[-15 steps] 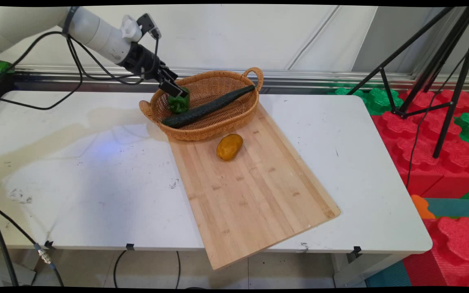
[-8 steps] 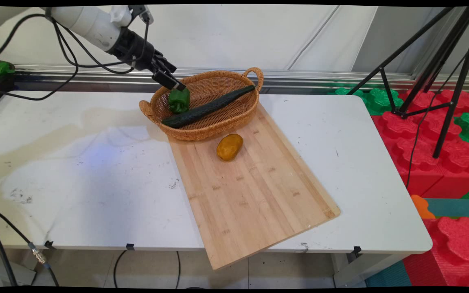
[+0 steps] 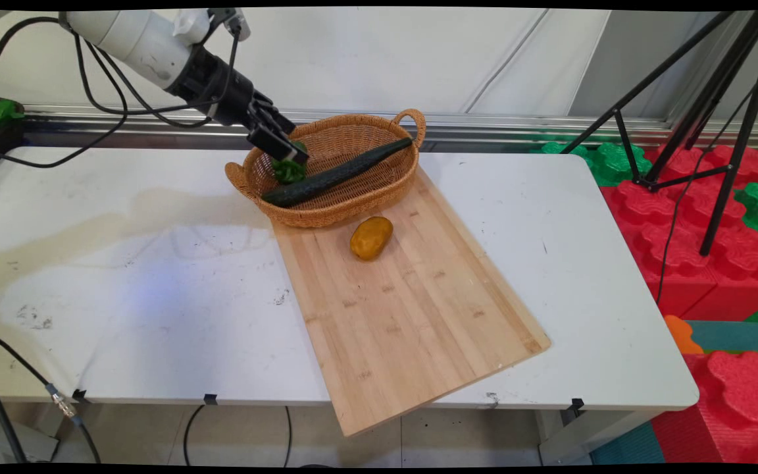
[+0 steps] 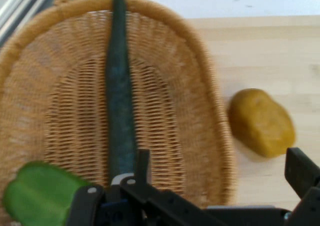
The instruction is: Pick up the potato from the cutting board
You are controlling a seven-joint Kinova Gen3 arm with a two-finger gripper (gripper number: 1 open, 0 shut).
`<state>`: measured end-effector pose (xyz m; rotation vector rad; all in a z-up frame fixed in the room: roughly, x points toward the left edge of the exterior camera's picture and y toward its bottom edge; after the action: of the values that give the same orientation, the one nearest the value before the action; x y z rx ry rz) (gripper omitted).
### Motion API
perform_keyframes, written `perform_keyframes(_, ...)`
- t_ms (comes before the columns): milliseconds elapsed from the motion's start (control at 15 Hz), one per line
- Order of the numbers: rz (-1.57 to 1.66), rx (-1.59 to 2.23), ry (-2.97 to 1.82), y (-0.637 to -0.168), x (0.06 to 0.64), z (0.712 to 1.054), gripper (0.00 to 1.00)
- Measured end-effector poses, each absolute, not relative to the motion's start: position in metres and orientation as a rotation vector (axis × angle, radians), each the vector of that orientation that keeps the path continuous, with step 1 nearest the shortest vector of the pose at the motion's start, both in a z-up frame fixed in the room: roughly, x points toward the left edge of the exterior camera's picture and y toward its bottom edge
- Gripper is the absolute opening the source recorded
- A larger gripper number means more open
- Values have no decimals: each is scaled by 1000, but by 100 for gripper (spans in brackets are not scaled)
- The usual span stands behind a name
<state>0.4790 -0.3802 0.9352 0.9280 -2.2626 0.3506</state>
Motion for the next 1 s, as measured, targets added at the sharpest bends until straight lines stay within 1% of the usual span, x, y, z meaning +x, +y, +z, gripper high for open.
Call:
perform_keyframes(267,315,909,-2269,-368,458,934,100)
perform_keyframes(533,287,895,-2281,-358,435,926,100)
perform_keyframes(1000,248,916,-2295,-353,394,894,100)
